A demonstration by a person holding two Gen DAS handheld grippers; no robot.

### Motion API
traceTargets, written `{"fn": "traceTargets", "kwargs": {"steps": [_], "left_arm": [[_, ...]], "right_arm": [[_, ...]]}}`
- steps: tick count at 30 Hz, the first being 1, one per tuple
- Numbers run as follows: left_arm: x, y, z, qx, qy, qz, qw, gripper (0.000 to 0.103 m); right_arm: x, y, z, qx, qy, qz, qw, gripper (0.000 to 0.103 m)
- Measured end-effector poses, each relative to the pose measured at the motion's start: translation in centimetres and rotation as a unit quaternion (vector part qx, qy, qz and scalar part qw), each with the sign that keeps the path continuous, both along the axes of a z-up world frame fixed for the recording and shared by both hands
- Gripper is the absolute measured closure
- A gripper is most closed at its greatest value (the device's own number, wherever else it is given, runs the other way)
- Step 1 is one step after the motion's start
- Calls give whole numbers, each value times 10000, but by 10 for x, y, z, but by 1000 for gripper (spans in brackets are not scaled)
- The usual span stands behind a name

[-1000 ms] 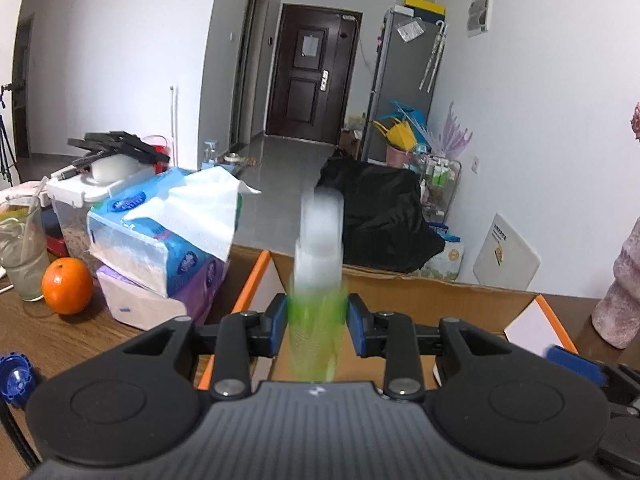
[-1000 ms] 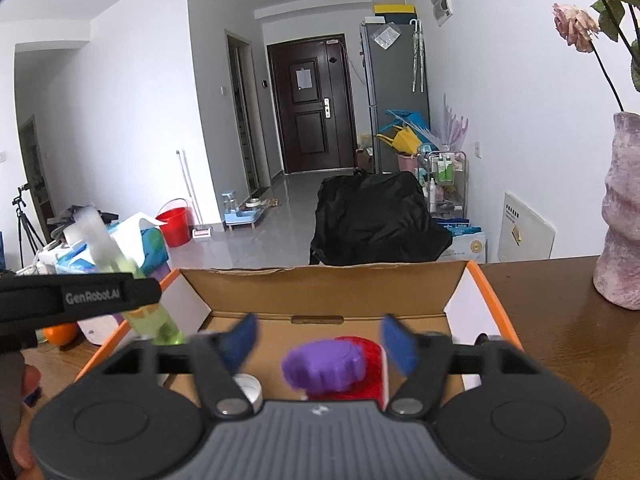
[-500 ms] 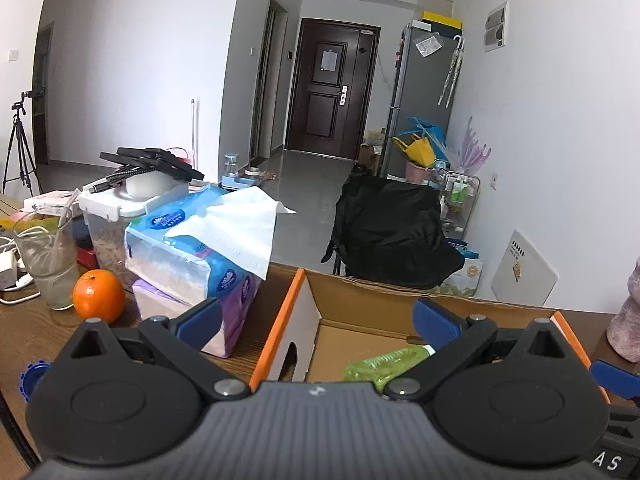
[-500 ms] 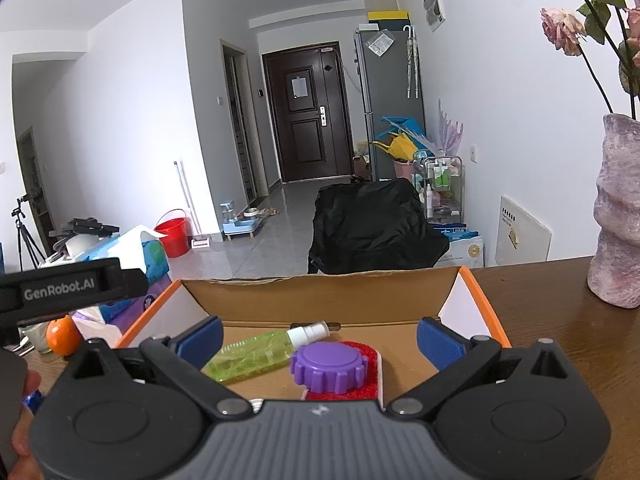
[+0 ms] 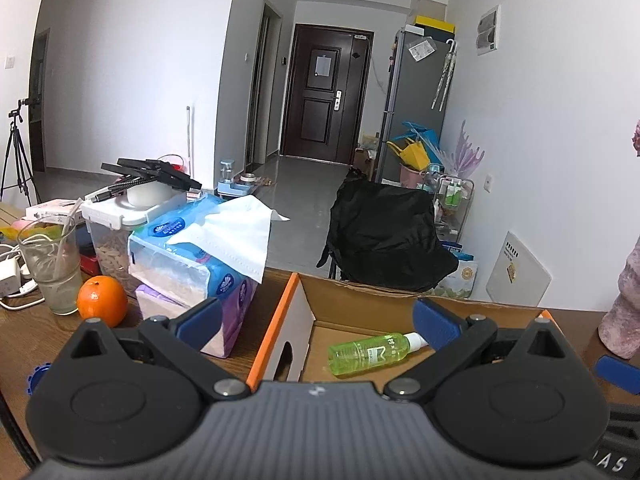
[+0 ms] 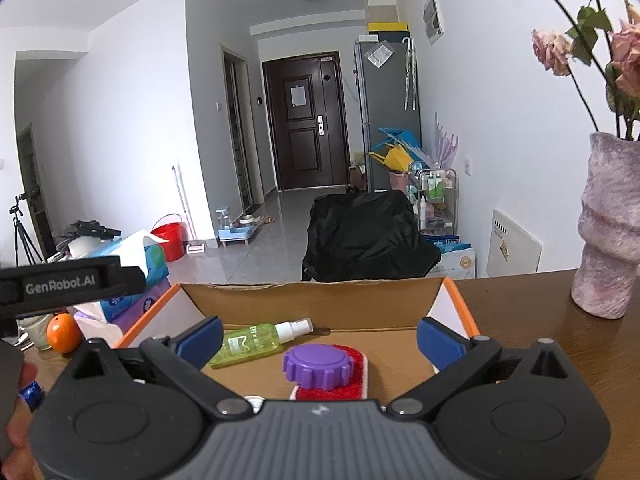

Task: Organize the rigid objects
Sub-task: 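Open both tools to release bottle and purple cap into the box, then withdraw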

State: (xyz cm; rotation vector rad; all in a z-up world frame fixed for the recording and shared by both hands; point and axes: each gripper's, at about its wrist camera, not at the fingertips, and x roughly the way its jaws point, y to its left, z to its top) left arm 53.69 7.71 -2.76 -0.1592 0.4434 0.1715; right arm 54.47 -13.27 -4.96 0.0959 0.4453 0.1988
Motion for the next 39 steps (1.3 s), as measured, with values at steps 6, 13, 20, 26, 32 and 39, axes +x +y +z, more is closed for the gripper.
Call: {"fn": "traceTargets", "kwargs": {"steps": [6,13,20,26,32,39], "left_arm": [[-13,-2,3,25,-50,-21,10000,0],[-32,-8,2,110,-91,-29,9999,0],[-51,-7,-2,98,-96,34,9999,0],[-68,-8,-6,154,-78,71,9998,0],[-89,-8,-9,117,-103,90,9998,0],[-112,-10,-14,127,-47,97,9999,0]], "right_arm": [[-12,-13,7,14,-115,-158,9998,0],[-30,-27,7,17,-198,-290,9994,0],[-51,-33,8,-38,-236,-303,9993,0],[-69,-40,8,-32,-254,-330,9991,0],[-89,-46,6,-78,-277,-357,9989,0],[-112,-52,3,-129,-274,-324,9990,0]]}}
